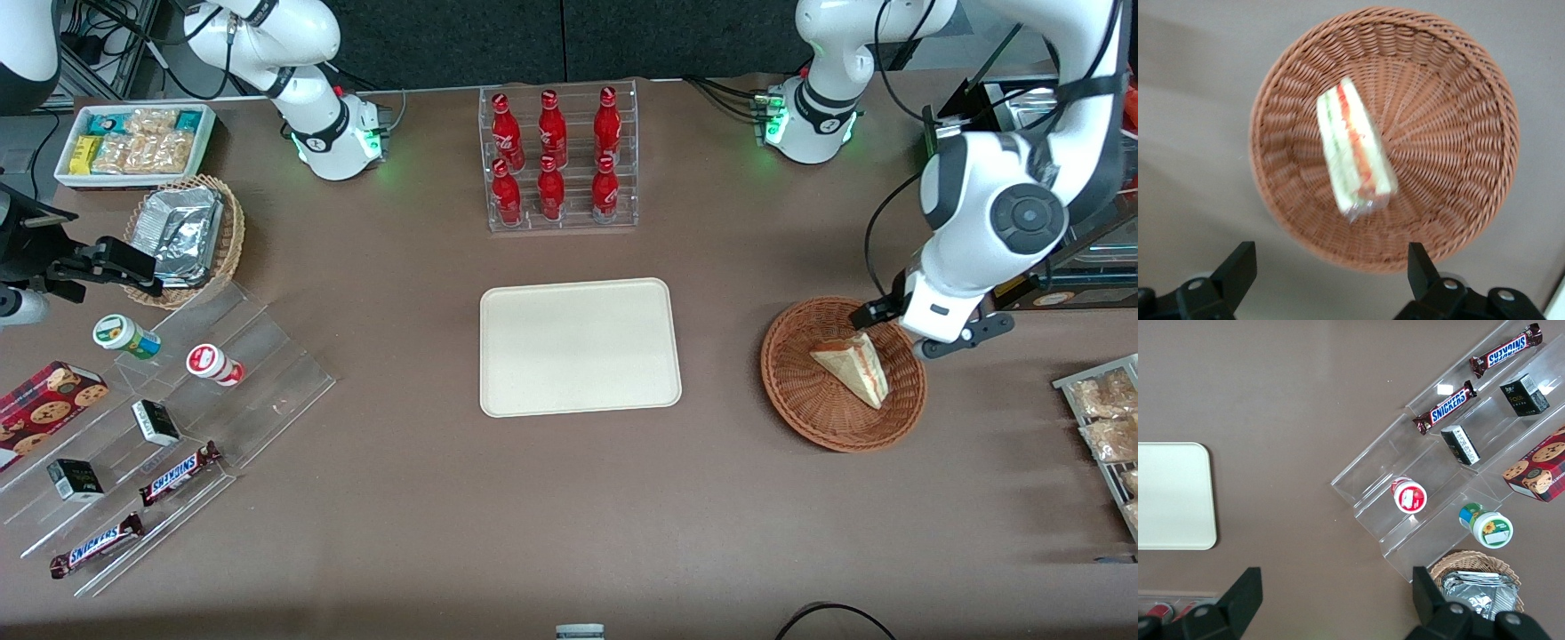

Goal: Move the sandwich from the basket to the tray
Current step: 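Lower the left gripper over the wrapped sandwich in the wicker basket, then close the left gripper on the sandwich's crust edge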

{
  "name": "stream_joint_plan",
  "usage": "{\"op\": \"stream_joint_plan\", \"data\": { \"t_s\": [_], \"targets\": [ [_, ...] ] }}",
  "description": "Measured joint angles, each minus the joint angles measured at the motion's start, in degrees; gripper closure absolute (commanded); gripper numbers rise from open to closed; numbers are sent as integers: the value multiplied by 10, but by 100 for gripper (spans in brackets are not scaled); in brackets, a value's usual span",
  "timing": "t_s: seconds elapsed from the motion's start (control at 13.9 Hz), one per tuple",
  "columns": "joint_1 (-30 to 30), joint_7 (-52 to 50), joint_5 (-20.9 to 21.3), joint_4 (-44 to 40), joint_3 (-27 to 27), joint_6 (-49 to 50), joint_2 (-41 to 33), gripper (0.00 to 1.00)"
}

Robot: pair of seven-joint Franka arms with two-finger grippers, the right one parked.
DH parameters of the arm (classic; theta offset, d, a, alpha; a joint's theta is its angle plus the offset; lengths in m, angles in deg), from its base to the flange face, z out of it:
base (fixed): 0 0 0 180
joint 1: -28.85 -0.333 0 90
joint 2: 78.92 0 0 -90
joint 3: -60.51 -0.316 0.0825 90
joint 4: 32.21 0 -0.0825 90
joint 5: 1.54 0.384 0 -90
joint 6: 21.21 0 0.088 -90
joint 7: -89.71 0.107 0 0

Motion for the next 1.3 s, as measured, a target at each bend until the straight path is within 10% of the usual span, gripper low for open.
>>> {"op": "stream_joint_plan", "data": {
  "t_s": [1.08, 1.22, 1.3],
  "targets": [
    [-3, -103, 0, 16, -9, -139, 100, 0],
    [-3, -110, -1, 22, -9, -139, 107, 21],
    [-6, -114, -1, 23, -10, -139, 109, 53]
  ]
}}
